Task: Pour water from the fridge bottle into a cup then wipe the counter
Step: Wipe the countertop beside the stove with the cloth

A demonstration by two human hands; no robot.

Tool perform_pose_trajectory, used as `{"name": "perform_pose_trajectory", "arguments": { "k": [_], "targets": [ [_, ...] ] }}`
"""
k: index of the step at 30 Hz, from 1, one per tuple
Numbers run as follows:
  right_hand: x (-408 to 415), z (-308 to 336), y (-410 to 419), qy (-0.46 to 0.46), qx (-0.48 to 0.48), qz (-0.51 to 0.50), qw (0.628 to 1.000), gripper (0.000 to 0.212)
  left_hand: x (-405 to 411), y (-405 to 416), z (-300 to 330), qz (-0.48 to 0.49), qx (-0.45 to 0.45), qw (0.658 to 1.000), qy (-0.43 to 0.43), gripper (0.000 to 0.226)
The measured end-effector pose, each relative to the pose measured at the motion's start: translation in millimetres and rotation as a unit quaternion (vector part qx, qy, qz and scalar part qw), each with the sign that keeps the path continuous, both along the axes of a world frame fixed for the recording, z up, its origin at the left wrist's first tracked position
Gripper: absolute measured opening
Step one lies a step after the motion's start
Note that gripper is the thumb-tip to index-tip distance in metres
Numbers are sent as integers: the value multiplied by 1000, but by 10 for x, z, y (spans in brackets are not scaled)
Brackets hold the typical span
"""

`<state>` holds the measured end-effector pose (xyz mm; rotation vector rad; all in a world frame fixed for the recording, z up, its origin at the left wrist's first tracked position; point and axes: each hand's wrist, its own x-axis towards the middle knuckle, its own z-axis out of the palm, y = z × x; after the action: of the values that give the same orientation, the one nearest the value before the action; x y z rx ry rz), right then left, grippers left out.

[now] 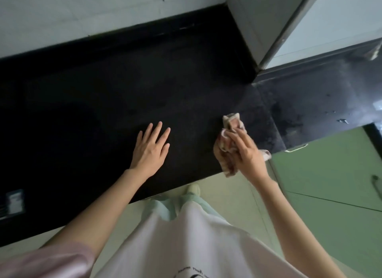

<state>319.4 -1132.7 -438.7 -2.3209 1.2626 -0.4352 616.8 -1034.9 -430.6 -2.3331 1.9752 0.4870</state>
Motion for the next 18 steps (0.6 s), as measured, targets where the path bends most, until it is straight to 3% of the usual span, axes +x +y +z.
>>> {"name": "perform_pose_trajectory", "arguments": {
  "k": [4, 9, 14, 18],
  "targets": [
    [-159, 80, -705, 48, 27, -71, 996, 52, -11, 1, -45, 17, 14, 1000, 4, 51],
    [744, 97, -1557, 71, 42, -58, 995, 53, -25, -20, -47, 22, 37, 999, 5, 53],
    [1587, 5, -1135, 18, 1, 70, 997, 51, -4, -11, -48, 11, 24, 1000, 2, 55],
    [1217, -107, -552, 8, 2, 102, 995, 61, -5, -10, -54, 14, 8, 1000, 12, 52]
  ]
}}
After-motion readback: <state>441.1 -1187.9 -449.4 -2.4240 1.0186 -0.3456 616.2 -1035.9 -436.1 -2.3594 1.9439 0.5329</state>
